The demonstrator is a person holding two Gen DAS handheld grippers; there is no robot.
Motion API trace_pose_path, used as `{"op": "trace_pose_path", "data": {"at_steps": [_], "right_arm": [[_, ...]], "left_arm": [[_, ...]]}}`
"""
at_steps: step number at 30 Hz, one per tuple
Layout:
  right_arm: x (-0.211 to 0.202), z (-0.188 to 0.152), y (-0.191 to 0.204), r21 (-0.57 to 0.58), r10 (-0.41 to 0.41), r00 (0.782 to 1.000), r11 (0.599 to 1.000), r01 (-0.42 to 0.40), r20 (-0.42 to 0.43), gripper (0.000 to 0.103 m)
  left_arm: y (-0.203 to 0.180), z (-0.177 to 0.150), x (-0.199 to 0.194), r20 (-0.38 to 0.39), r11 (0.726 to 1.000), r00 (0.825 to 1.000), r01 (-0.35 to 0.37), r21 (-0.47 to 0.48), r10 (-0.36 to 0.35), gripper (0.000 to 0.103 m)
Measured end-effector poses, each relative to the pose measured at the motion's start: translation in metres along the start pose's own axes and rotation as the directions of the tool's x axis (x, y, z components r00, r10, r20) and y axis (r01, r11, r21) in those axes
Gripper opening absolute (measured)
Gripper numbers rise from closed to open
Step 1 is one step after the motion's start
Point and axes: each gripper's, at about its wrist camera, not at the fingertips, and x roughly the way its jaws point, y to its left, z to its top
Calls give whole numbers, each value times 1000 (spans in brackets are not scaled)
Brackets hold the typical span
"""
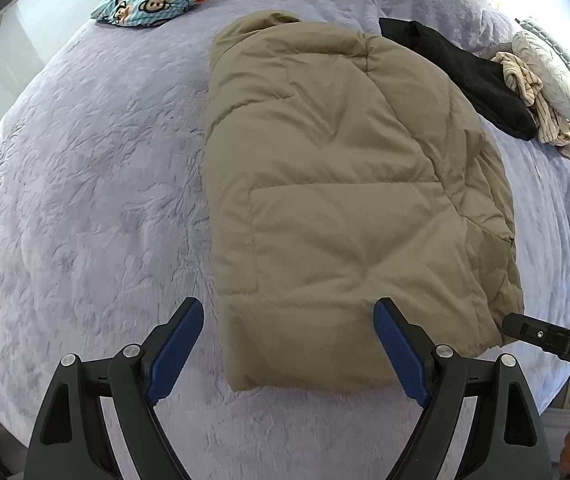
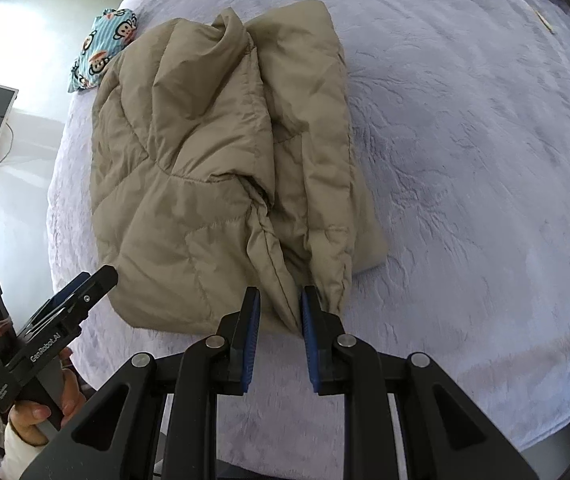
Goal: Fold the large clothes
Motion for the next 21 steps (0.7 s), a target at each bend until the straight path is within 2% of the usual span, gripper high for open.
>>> {"op": "trace_pose_path", "data": {"at_steps": [3, 4, 5, 15, 21], "right_arm": [[-6, -2, 3, -10, 3, 1000, 1000, -3, 5, 23], [-7, -2, 5, -12, 4, 1000, 1000, -4, 5, 23], [-9, -3, 5, -14, 7, 1000, 1000, -7, 5, 23], [-29, -15, 10, -89, 18, 1000, 996, -17, 10, 23], [-50, -28, 15, -161, -9, 1000, 987, 11, 14, 23]], "left_arm": [[-5, -6, -5, 2, 999, 1000, -28, 15, 28, 88], [-6, -7, -7, 2, 999, 999, -34, 18, 34, 92], [-8, -9, -9, -3, 999, 999, -42, 19, 42, 103], [-37, -31, -43, 26, 995, 995, -95, 10, 95, 103], [-50, -49, -74, 59, 988, 988, -142, -63, 146, 103]]}}
